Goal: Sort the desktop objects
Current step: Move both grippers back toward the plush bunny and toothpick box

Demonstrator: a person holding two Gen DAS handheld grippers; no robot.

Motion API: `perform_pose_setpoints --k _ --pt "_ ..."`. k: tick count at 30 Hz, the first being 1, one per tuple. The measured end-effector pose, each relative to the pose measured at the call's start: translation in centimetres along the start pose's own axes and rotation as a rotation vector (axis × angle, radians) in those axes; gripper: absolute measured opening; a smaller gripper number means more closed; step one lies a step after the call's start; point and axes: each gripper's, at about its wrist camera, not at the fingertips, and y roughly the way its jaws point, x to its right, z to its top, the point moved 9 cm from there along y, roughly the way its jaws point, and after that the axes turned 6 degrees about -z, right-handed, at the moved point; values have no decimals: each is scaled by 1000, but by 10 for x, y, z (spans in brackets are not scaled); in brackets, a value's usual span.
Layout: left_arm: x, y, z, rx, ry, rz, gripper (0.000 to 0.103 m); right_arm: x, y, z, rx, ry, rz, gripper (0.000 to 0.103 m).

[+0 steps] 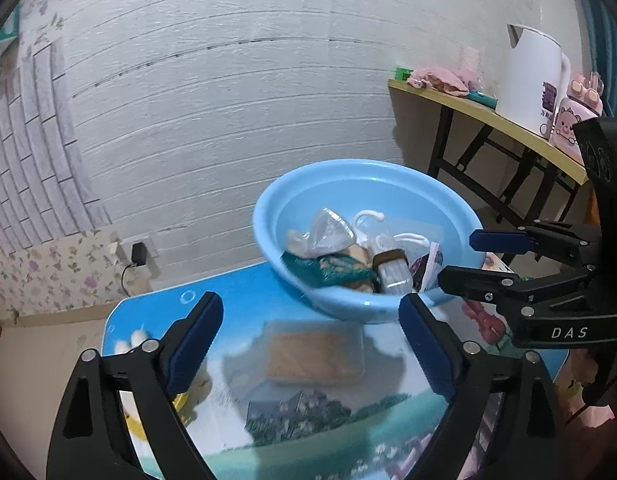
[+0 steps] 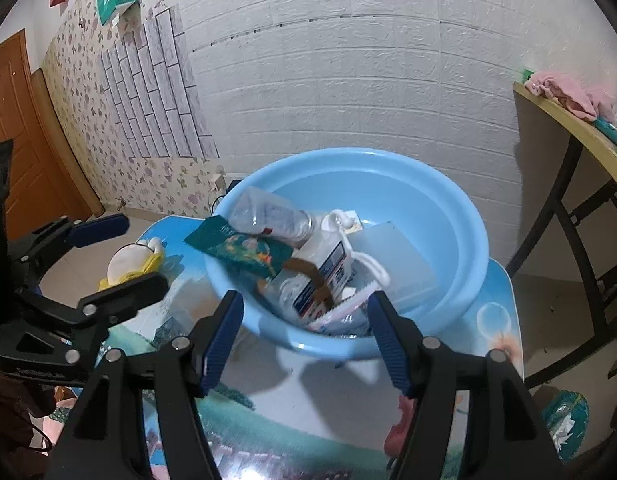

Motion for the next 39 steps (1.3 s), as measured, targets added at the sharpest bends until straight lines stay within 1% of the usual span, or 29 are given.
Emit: perform_pose_setpoints --k 5,9,11,12,13,18,22,26,31,39 --pt "-16 -15 -12 4 -55 32 96 -8 -4 -6 -17 3 -7 65" --pt "-28 -24 -24 3 -80 54 101 -16 -7 -11 -27 -11 -9 66" --pt "-32 -27 -29 2 -82 66 102 -19 -9 -12 -26 -13 -13 74" --pt "-35 -29 -32 1 -84 70 102 -20 -9 -13 -26 -10 -15 81" --pt "-37 -31 -35 -1 -85 73 102 -21 -9 -13 -28 -6 -14 84" --pt "-45 -33 -49 -22 -97 70 102 -28 -8 -19 -37 29 -14 84" --pt "-53 -32 -59 -38 -87 84 102 -33 -4 -27 -43 51 -34 85" --pt "-68 -30 -73 -58 -121 76 102 -39 4 -38 -77 67 -28 85" --pt "-82 -27 -88 -74 -145 84 102 -47 17 -50 -128 73 -17 85" --pt "-112 -23 -99 -81 -206 117 102 -52 32 -56 -167 78 -14 85"
